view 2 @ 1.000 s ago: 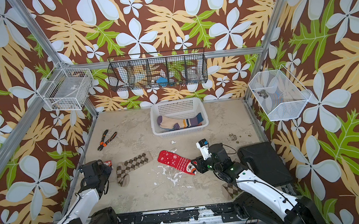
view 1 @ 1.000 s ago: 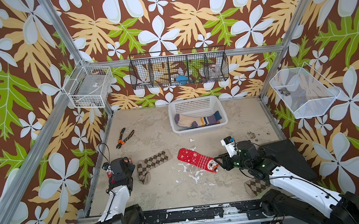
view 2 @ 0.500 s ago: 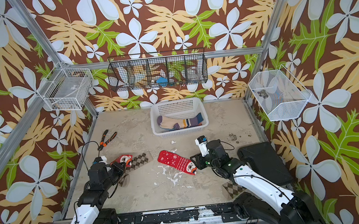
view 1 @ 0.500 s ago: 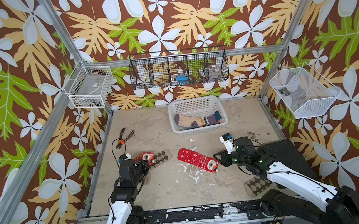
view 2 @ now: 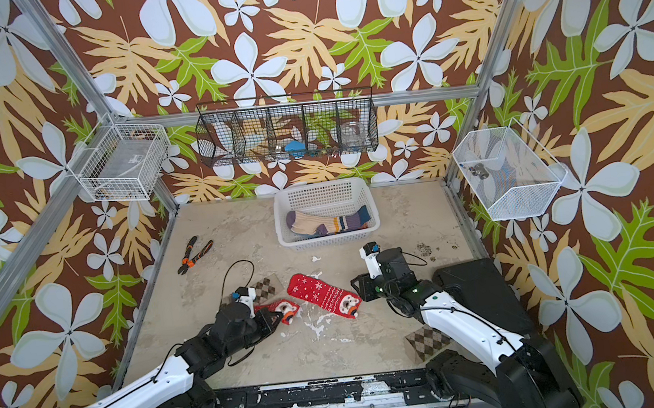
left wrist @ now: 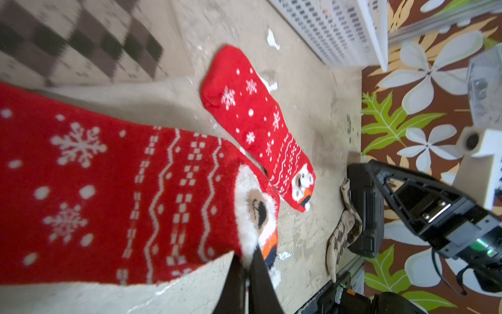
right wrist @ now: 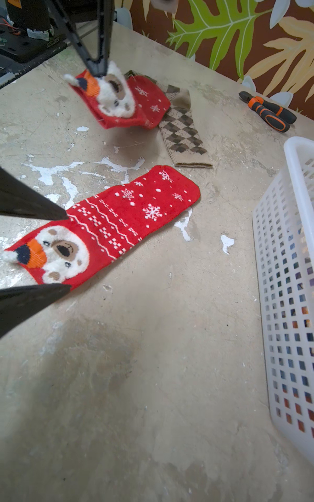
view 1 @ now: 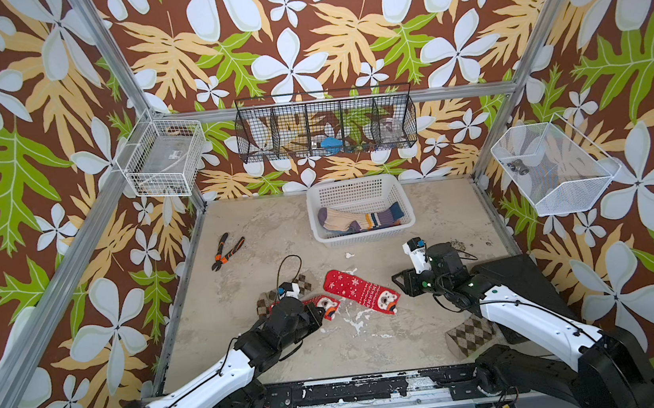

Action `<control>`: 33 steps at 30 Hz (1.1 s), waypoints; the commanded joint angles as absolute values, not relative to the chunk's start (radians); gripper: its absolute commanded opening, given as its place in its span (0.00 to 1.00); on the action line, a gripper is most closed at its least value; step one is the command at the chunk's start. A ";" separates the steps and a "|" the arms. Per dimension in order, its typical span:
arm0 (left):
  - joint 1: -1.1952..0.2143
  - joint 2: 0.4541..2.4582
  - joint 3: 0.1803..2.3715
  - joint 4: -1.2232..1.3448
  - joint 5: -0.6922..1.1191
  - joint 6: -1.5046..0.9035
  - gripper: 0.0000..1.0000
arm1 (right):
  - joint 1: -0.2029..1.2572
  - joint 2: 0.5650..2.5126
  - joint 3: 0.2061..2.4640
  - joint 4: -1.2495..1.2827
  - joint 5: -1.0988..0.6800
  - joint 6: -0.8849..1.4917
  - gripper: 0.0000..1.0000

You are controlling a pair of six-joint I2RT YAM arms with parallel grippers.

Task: Place the socks together as a pair
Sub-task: Pick up the sock from the center of the board, then place the sock at the center of the board.

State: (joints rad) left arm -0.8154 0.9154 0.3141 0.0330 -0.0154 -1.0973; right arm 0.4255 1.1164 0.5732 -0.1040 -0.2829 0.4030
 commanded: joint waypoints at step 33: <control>-0.827 0.608 0.307 -0.281 -0.443 -0.905 1.00 | 0.795 1.460 0.611 0.131 -0.360 0.604 0.54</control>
State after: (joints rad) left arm -0.8360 0.6380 0.3340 -0.1875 -0.4309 -0.8761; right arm 0.7799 1.4254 0.6003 0.0757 -0.3664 0.5755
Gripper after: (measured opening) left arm 0.999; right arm 0.538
